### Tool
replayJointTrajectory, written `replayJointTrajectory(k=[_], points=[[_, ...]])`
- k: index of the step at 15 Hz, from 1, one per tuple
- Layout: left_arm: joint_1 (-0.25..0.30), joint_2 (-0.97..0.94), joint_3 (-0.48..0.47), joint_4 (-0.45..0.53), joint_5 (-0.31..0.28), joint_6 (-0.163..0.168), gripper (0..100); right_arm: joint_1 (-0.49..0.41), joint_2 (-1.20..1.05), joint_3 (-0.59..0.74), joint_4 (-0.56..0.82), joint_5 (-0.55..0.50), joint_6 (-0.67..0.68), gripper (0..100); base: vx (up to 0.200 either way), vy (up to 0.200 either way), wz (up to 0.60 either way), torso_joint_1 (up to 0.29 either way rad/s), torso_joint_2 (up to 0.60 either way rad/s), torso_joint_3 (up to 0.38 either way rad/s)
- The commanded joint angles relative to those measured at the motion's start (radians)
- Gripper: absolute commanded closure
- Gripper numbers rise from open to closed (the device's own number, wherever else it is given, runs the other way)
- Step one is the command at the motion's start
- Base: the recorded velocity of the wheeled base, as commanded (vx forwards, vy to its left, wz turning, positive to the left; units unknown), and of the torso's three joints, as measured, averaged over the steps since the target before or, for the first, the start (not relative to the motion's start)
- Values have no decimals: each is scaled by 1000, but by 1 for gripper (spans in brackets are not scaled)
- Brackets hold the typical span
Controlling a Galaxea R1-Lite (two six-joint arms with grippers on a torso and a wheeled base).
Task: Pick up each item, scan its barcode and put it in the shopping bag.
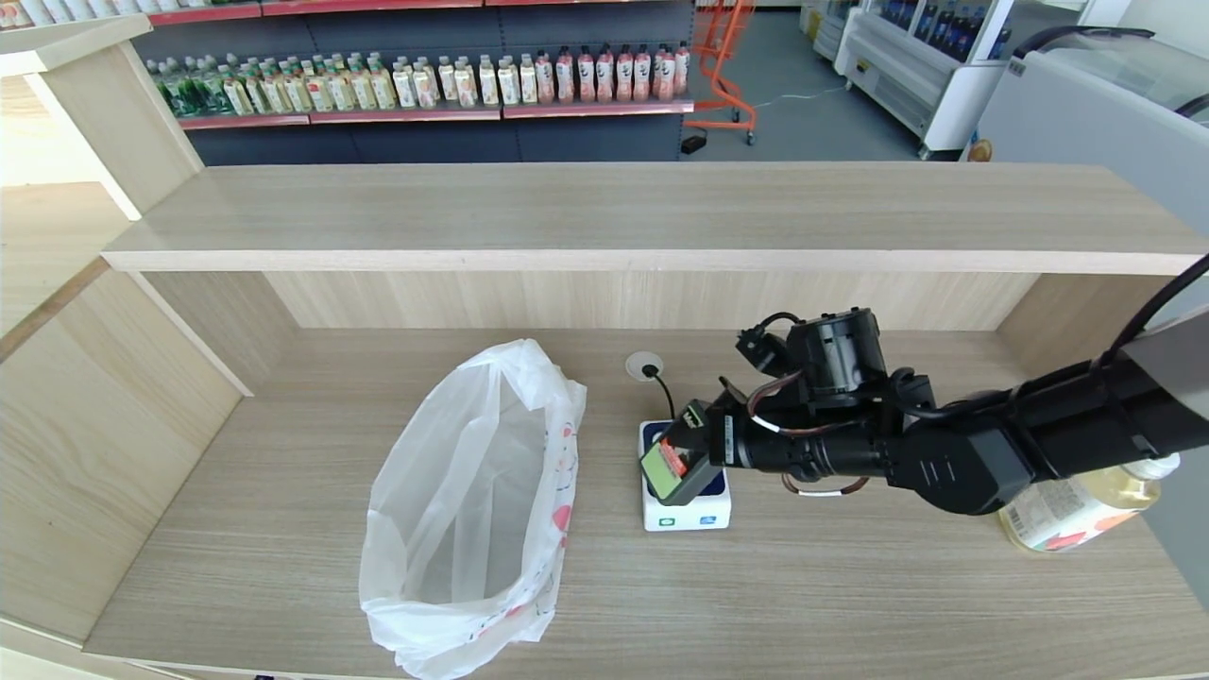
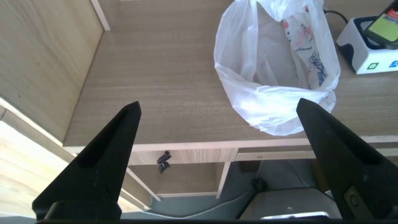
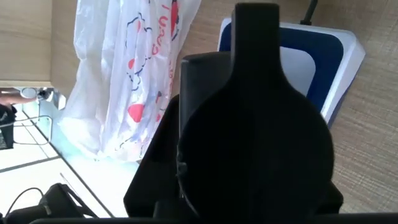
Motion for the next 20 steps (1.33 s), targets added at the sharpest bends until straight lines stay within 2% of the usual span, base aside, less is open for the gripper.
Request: replayJointTrajectory(k=[1,4,6,8,9,11,15,18,20], points=[[0,2,2,0,0,1,0,-2,-32,-24,9,1,5,100,0,0,0,0,0,0],[0,2,0,0,-1,1,0,-41,-236,-15,81,10,77,100,0,0,0,0,0,0],[0,2,0,0,0,0,0,-96,-349,-19,121,12,63,100,0,0,0,0,0,0],[0,2,0,0,-1,1,0,-156,-412,27,126,9,-107,100,0,0,0,0,0,0],[0,2,0,0,0,1,0,-194,-430,82,116,7,-257,100,0,0,0,0,0,0],[0,0,0,0,0,0,0,-225,-461,157,84,10,-379,100,0,0,0,0,0,0],[0,2,0,0,0,1,0,-213,-519,246,70,12,-373,100,0,0,0,0,0,0],[0,2,0,0,-1,1,0,-173,-541,258,66,13,-247,100,0,0,0,0,0,0],[0,0,0,0,-1,1,0,-167,-542,257,64,13,-219,100,-200,0,0,2,-2,2]])
